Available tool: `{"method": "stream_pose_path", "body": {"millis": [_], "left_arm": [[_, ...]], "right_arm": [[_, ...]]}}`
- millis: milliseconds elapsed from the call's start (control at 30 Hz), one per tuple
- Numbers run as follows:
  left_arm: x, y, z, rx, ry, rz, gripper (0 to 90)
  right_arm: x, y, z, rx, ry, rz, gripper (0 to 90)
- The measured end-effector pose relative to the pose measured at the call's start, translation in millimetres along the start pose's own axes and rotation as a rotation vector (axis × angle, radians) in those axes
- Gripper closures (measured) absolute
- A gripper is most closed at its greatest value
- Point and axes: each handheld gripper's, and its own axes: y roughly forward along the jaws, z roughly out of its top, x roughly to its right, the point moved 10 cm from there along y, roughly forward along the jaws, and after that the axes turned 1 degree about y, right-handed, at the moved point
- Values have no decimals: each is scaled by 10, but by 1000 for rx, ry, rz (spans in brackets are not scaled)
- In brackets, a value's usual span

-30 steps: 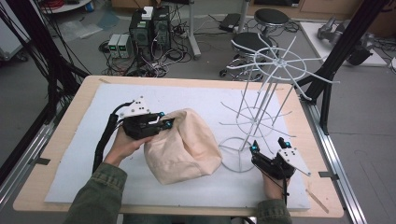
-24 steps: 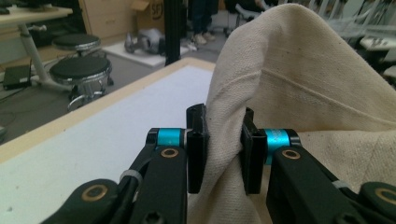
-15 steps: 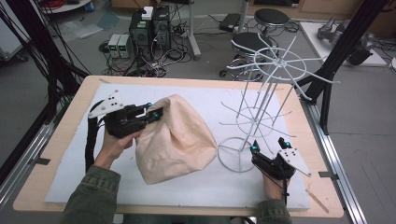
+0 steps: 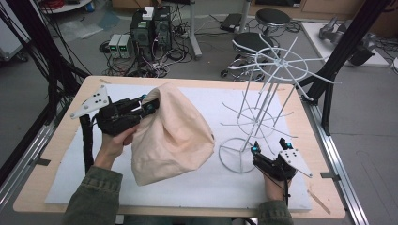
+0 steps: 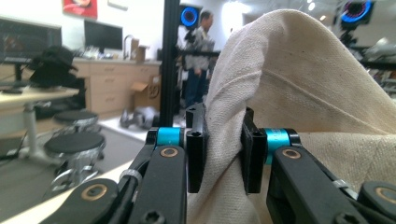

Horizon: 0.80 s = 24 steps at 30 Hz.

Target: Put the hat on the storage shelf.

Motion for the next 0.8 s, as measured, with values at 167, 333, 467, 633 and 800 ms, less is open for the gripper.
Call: {"method": "stream_pose_path", "body": {"millis": [167,333,467,633,800], "left_arm": [[59,41,149,56,0,-5,757],[84,55,346,131,-37,-29,758],[68,73,545,182,-51,-28,758],[45,121,828,242,-47,-6,759],[38,187,1081,307,-84,-20,761]], "right_arm": [[-2,-9,-5,-4,12,0,68],[5,-12,9,7,9,-1,69],[6,-15,12,9,9,-1,69],[4,-9,6,5,11,1,69],[-3,-6,2,2,2,2,69]]}}
